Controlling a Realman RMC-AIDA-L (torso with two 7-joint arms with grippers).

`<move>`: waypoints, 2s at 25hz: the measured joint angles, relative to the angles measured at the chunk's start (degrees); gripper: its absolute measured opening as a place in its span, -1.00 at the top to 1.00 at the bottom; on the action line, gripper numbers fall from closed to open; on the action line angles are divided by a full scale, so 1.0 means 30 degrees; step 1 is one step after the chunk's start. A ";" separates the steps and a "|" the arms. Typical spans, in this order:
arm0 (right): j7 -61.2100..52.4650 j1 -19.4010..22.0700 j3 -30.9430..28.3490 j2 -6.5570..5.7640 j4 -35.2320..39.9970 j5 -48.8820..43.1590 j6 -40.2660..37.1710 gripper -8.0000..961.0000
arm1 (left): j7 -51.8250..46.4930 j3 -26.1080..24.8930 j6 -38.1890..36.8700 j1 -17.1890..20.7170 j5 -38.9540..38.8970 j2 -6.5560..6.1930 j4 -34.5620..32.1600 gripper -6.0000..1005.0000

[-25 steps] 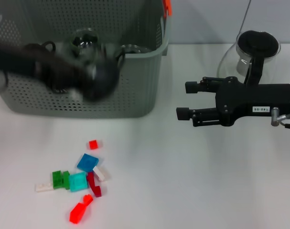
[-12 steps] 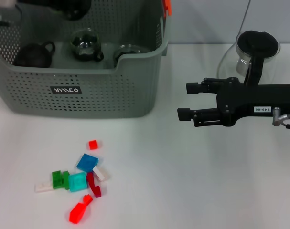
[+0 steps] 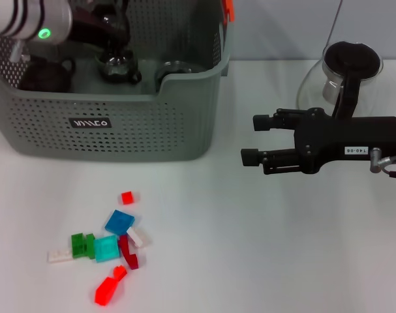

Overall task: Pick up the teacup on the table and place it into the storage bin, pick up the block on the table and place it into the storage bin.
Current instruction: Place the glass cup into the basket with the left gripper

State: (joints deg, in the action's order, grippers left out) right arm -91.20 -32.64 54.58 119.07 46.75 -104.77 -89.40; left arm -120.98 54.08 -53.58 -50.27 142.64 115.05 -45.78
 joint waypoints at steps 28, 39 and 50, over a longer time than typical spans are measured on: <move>0.0005 -0.0074 0.0029 0.0036 -0.0168 -0.0263 -0.0035 -0.84 | -0.0535 0.0928 0.3616 -0.0014 0.1996 0.1014 0.1840 0.75; 0.0048 -0.0077 -0.0019 0.0035 -0.0175 -0.0263 -0.0089 -0.84 | -0.0623 0.0807 0.3643 0.0027 0.1996 0.1025 0.1812 0.50; 0.0035 -0.0014 -0.0118 -0.0034 -0.0126 -0.0257 -0.0087 -0.84 | -0.3473 0.0466 -0.1139 0.2053 0.2134 0.1047 -0.5527 -0.38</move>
State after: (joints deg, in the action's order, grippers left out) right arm -91.10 -32.68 54.23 118.97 46.37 -105.54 -89.66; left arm -131.40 55.48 -56.99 -44.11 149.04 118.19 -62.36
